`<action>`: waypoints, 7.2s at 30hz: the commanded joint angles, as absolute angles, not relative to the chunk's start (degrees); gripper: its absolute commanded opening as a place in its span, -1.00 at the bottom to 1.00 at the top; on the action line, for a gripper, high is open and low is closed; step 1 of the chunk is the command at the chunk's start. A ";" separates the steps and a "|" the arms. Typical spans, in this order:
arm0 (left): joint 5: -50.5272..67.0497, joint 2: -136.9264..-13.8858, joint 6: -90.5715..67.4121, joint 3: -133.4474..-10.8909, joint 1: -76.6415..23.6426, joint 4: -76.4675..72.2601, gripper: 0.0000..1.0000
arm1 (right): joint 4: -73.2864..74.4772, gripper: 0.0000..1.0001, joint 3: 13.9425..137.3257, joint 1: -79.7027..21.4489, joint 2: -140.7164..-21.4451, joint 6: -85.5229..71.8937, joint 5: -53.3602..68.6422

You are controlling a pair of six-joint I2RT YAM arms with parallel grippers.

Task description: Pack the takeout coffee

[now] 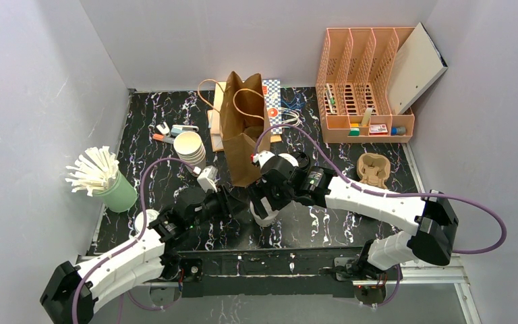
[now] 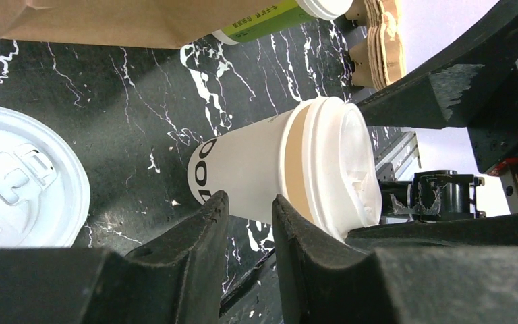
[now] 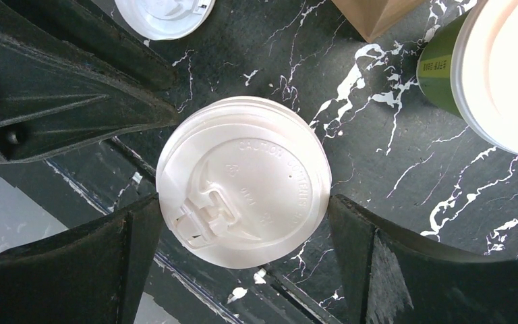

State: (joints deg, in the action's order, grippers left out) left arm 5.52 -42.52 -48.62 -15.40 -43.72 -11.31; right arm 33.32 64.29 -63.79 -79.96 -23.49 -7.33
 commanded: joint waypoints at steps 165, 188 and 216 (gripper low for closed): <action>6.91 -43.08 -50.64 -20.11 -44.03 -10.50 -0.52 | 17.87 -0.49 45.30 -51.61 -59.61 -39.75 5.36; 5.55 -43.72 -51.99 -18.80 -44.03 -9.31 -0.66 | 15.29 -0.56 43.36 -51.07 -63.08 -39.07 6.71; 3.62 -39.84 -50.39 -21.80 -44.04 -1.46 -0.62 | 13.59 -0.58 41.32 -50.36 -64.56 -38.68 8.53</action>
State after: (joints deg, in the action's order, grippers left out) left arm 5.69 -42.06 -51.79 -19.35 -43.72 -6.33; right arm 14.66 42.09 -50.68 -64.25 -39.46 8.03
